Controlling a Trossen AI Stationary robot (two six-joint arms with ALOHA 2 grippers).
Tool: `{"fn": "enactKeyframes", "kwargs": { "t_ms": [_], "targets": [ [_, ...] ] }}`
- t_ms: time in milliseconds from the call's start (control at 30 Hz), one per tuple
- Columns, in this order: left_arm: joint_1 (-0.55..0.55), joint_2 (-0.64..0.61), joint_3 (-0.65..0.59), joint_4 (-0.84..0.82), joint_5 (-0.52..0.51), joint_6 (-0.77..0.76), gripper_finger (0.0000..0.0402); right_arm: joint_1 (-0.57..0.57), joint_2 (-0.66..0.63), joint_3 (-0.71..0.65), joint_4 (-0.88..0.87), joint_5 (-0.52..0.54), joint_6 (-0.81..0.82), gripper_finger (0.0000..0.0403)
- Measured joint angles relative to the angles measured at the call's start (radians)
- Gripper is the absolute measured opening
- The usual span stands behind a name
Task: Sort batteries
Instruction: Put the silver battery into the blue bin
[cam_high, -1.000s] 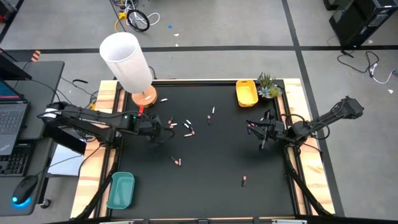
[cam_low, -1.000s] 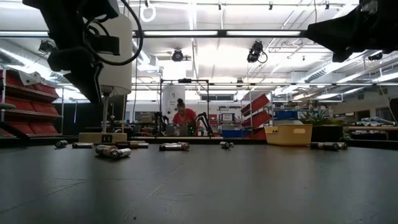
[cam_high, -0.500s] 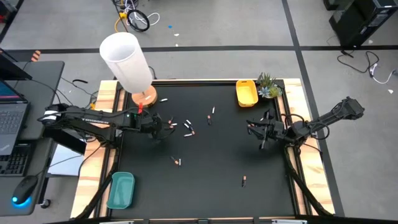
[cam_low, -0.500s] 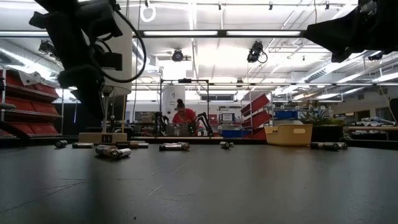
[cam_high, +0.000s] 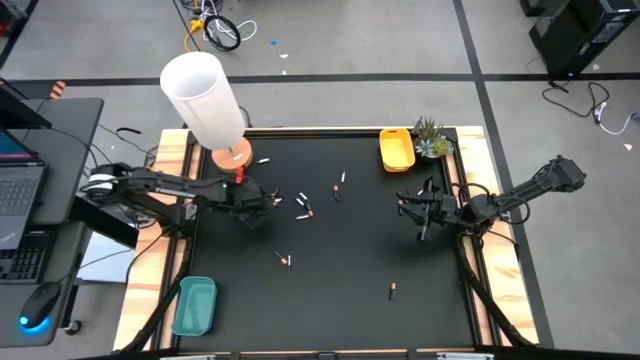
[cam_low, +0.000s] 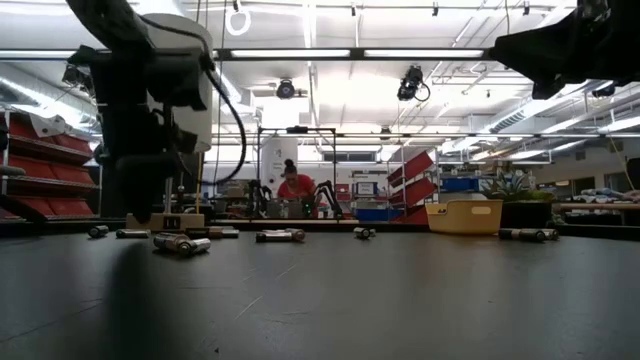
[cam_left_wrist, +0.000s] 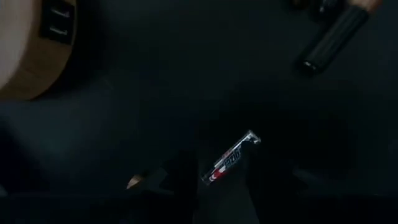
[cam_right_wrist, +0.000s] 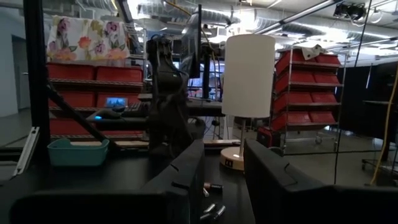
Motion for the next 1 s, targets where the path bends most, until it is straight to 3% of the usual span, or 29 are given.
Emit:
{"fn": "enactKeyframes", "kwargs": {
  "t_ms": [367, 667, 1000],
  "targets": [
    [-0.001, 0.015, 0.001, 0.010, -0.025, 0.067, 0.0135, 0.000, 0.000, 0.000, -0.001, 0.000, 0.000, 0.0098],
    [-0.001, -0.013, 0.002, 0.010, 0.123, 0.105, 0.0135, 0.000, 0.000, 0.000, -0.003, 0.000, 0.000, 0.0097],
    [-0.002, 0.059, 0.002, 0.021, 0.169, 0.151, 0.0128, 0.000, 0.000, 0.000, -0.003, -0.002, 0.000, 0.0095]
  ]
}}
